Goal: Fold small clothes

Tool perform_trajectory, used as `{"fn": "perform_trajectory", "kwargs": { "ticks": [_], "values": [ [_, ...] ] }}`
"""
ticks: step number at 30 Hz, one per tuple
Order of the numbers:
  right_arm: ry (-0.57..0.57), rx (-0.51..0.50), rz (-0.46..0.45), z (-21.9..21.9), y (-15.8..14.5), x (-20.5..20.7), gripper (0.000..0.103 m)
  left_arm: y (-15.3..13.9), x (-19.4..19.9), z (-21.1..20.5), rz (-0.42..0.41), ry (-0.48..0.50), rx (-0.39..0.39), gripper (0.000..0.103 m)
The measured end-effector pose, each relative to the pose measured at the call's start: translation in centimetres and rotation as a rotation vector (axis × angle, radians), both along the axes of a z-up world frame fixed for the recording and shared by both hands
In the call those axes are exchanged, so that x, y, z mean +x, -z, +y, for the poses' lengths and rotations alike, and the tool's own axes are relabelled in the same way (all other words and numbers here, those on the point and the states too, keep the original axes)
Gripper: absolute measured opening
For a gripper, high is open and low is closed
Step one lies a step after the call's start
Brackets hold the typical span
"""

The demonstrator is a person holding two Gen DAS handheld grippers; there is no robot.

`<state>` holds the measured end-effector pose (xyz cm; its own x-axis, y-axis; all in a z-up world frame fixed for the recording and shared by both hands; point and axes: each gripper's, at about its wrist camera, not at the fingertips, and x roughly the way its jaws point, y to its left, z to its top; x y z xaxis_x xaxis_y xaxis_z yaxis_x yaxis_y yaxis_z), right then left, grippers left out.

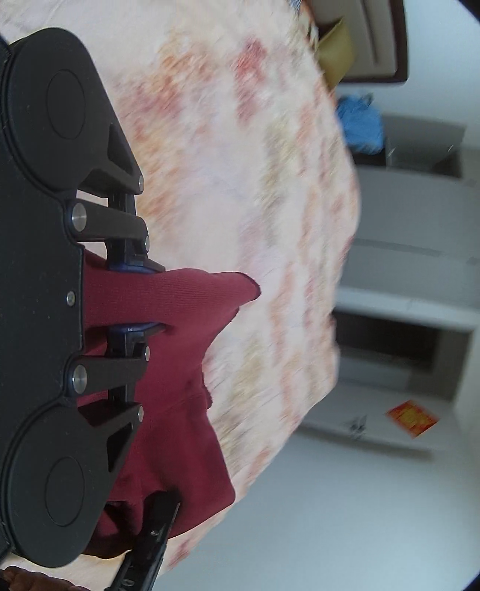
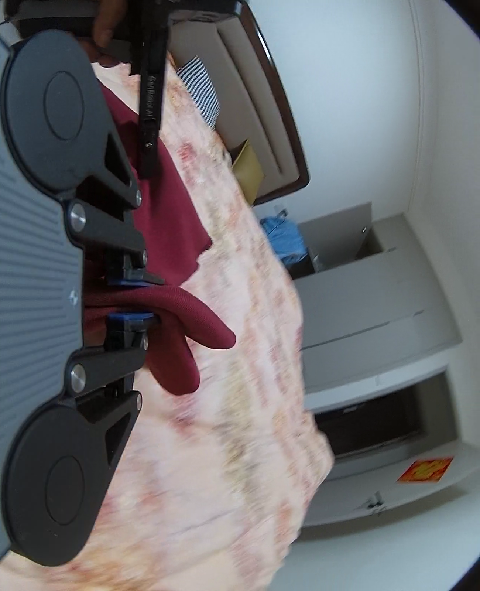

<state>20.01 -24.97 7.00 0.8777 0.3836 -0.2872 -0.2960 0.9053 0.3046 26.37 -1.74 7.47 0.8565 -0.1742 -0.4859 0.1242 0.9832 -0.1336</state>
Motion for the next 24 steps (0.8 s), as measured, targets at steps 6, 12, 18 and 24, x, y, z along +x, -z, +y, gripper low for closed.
{"fn": "perform_trajectory", "kwargs": {
  "ticks": [6, 12, 18, 24],
  "values": [
    [-0.076, 0.013, -0.009, 3.1, -0.8, 7.0, 0.015, 0.3, 2.3, 2.6, -0.033, -0.131, 0.028, 0.027],
    [-0.079, -0.032, 0.169, 5.3, 3.2, 10.9, 0.015, 5.3, 3.7, 4.2, 0.108, -0.152, 0.004, 0.031],
    [-0.034, -0.031, 0.233, 3.9, 5.9, 10.2, 0.025, 5.4, 3.0, 4.8, 0.103, -0.149, -0.014, 0.045],
    [-0.005, -0.045, 0.197, 3.4, 4.7, 9.4, 0.040, 3.7, 1.8, 5.0, 0.092, -0.178, -0.020, 0.081]
  ]
}}
